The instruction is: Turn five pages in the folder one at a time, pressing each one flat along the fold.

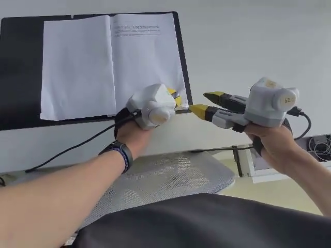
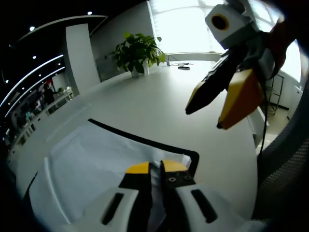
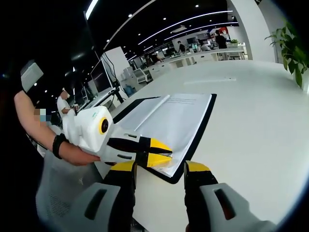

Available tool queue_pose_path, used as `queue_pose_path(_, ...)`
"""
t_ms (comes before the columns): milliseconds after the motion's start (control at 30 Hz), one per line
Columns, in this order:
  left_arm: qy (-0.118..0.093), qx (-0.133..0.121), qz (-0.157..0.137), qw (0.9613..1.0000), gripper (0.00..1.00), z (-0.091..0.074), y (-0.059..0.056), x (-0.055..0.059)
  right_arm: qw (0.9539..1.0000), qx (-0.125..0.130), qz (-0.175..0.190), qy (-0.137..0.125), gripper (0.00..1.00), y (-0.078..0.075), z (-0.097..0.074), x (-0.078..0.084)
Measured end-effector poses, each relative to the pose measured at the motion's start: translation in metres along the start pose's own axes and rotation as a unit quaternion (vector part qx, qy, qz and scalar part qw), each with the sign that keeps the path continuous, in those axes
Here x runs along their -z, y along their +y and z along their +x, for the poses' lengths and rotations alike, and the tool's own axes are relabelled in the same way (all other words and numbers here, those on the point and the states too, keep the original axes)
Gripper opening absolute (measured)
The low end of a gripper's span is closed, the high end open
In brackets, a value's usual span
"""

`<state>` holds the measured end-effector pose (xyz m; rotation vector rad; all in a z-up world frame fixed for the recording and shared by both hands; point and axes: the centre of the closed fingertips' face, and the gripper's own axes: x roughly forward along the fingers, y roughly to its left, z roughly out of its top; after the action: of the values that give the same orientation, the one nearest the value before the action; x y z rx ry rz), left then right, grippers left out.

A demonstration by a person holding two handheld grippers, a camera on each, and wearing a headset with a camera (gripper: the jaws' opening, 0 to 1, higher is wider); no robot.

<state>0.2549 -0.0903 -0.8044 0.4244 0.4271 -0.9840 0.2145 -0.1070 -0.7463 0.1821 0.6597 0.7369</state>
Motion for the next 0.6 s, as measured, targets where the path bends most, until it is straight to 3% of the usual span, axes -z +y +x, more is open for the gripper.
queue_pose_path(100, 0.007, -0.003, 0.006, 1.0, 0.01, 0.0, 0.0, 0.0, 1.0, -0.001, 0.001, -0.001, 0.37, 0.0, 0.002, -0.001)
queue_pose_path(200, 0.021, 0.012, 0.033, 0.9992, 0.0, 0.003, -0.006, 0.003, 1.0, -0.004, 0.003, -0.002, 0.37, -0.001, 0.004, -0.003)
queue_pose_path(233, 0.018, 0.006, 0.043, 0.9989, 0.0, 0.003, -0.002, 0.001, 1.0, -0.004, 0.003, -0.002, 0.36, -0.001, 0.005, -0.003)
queue_pose_path(333, 0.023, 0.015, 0.033, 0.9991, 0.0, 0.003, 0.0, 0.002, 1.0, -0.005, 0.004, -0.002, 0.36, -0.001, 0.007, -0.004)
queue_pose_path(400, 0.024, 0.025, 0.002, 0.9994, 0.0, 0.003, 0.001, 0.001, 1.0, -0.007, 0.006, -0.002, 0.36, -0.001, 0.009, -0.005)
queue_pose_path(467, 0.02, 0.025, -0.029, 0.9991, 0.0, 0.0, 0.003, -0.001, 1.0, -0.008, 0.005, -0.002, 0.36, -0.002, 0.011, -0.006)
queue_pose_path(600, 0.003, 0.016, -0.054, 0.9984, 0.0, -0.006, 0.005, -0.006, 0.9999, -0.011, 0.008, -0.005, 0.36, -0.004, 0.013, -0.009)
